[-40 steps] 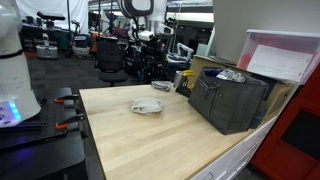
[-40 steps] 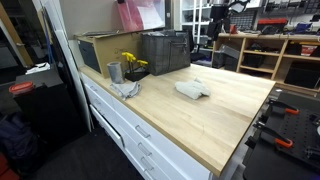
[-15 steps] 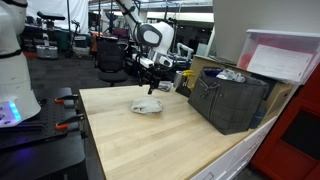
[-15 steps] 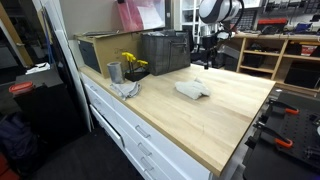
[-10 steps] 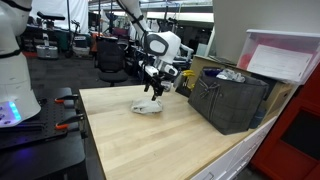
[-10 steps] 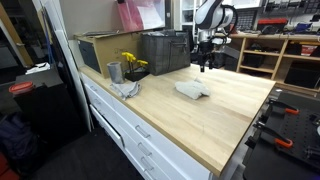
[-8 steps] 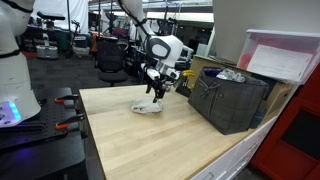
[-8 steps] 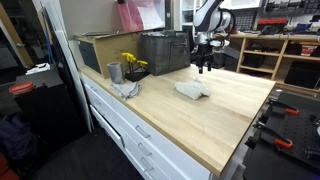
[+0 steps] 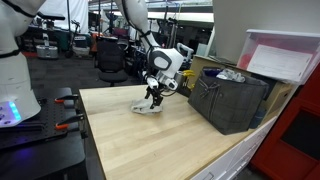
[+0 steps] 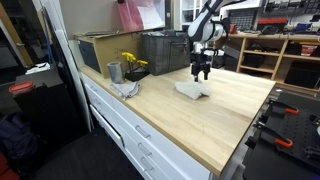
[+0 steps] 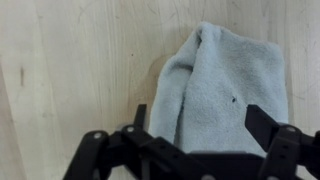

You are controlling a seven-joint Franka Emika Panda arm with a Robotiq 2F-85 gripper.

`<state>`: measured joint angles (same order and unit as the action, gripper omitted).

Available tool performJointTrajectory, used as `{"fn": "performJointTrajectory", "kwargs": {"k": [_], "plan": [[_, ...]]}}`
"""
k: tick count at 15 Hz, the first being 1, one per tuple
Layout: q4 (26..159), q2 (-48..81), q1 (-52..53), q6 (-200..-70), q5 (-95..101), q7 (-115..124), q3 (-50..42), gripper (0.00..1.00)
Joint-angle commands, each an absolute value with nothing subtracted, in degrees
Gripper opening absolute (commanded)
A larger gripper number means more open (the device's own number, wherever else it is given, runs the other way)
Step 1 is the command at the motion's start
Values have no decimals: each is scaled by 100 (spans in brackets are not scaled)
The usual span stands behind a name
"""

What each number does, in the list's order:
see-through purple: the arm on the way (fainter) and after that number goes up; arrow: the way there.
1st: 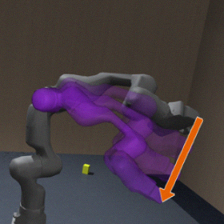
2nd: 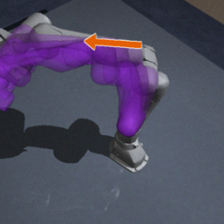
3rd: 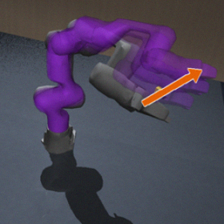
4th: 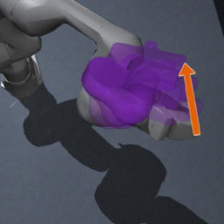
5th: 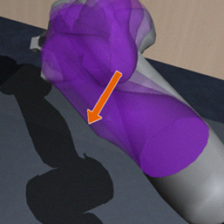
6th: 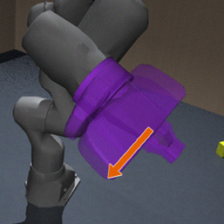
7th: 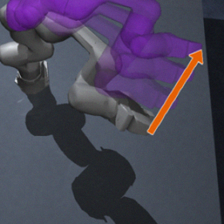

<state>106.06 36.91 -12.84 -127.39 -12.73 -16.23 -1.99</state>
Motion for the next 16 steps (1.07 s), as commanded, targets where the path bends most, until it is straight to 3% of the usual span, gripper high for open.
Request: {"fn": "performJointTrajectory", "kwargs": {"k": [1,2,3,4,12,14,16], "plan": [[10365,3946,-1403,-12453,-1438,-1486,-40,100],[10369,3991,-1412,-12440,-1474,-1458,-14,100],[10394,4025,-1438,-12412,-1546,-1432,21,83],[10395,4067,-1439,-12343,-1606,-1341,21,74],[10562,3888,-1294,-12045,-1635,-411,-194,12],[10613,3782,-1280,-12034,-1609,-256,-261,0],[10713,3597,-1214,-12043,-1501,-99,-351,0]]}}
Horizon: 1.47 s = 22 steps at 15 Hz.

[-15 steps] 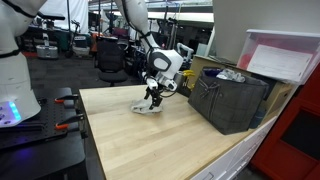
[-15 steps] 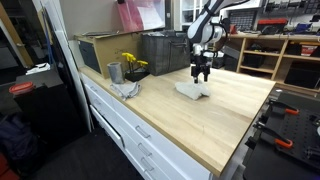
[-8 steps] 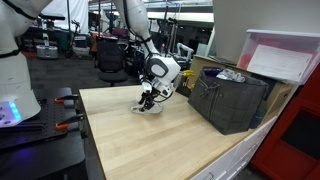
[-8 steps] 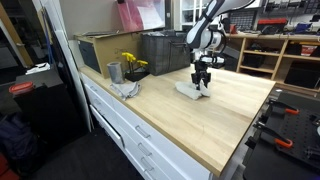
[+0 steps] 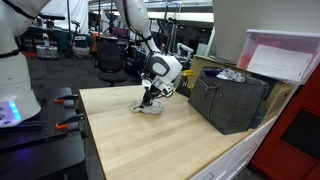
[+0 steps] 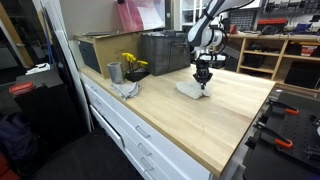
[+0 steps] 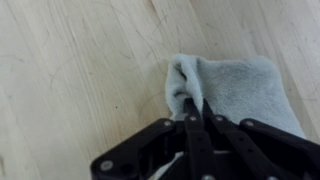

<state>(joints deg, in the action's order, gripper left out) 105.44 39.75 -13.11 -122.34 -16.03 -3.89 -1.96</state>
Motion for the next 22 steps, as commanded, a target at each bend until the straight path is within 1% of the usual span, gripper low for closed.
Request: {"fn": "performJointTrajectory", "kwargs": {"k": [1,2,15,22], "plan": [[10725,3531,-1191,-12009,-1471,-54,-378,0],[10748,3442,-1149,-11992,-1405,-6,-417,1],[10920,3123,-963,-11899,-307,948,-1152,1],[11042,2550,-667,-11901,-184,900,-892,1]]}}
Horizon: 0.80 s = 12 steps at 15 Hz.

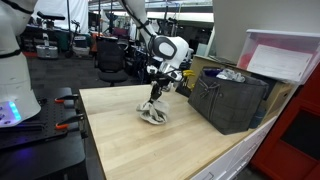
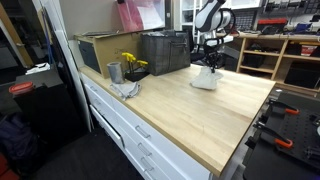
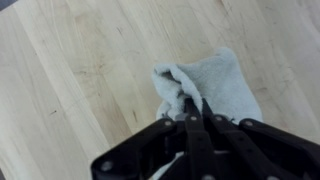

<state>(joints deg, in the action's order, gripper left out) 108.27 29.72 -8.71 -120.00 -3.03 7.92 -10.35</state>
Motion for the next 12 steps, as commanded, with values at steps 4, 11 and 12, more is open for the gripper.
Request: {"fn": "performJointTrajectory", "kwargs": {"k": [4,11,12], "plan": [[10878,2560,-142,-11896,308,978,-650,1],[10697,2626,329,-11820,976,855,-427,0],[10688,2622,343,-11832,1046,849,-425,0]]}}
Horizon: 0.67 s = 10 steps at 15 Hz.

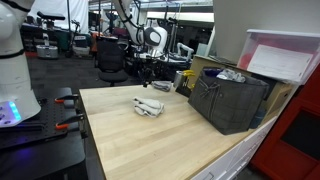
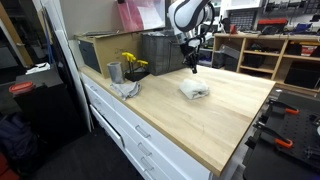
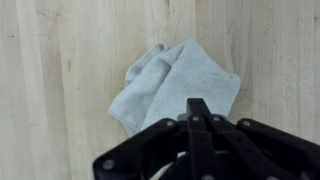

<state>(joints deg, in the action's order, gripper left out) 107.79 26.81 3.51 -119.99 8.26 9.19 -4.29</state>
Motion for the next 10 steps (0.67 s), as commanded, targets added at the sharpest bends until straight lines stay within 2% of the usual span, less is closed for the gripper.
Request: {"fn": "performJointTrajectory", "kwargs": {"k": [1,2,3,4,5,10], "plan": [[10672,2625,344,-11830,1099,851,-425,0],[10668,2628,337,-11838,1139,876,-433,0],[10675,2638,309,-11840,1135,919,-446,26],[10689,2653,234,-11853,1028,874,-433,28],[10700,2674,165,-11863,939,839,-429,34],[10693,2957,-359,-11980,-142,463,-278,71]]}}
